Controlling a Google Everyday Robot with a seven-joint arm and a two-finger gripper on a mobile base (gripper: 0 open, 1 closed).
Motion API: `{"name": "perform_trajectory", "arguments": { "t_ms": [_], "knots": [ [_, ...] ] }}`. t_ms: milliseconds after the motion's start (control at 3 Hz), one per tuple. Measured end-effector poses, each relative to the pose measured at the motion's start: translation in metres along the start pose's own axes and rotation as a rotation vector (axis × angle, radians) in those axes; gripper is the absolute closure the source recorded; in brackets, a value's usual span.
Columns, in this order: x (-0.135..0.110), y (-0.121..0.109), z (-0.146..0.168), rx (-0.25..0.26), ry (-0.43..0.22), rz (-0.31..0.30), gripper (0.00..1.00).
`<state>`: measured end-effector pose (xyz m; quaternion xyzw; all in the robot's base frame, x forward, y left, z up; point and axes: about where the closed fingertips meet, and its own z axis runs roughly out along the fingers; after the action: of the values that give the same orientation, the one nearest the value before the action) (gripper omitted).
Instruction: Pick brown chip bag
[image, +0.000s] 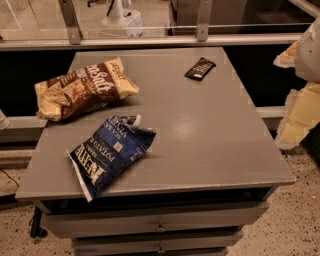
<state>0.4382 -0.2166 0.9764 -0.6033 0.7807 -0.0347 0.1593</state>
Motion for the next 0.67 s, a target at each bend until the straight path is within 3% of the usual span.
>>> {"name": "perform_trajectory", "arguments": {
  "t_ms": [333, 667],
  "knots": [
    [0.000, 0.000, 0.000, 0.000, 0.000, 0.000, 0.00],
    [-0.016, -0.007, 0.012, -0.021, -0.077, 0.006, 0.00]
  ]
}}
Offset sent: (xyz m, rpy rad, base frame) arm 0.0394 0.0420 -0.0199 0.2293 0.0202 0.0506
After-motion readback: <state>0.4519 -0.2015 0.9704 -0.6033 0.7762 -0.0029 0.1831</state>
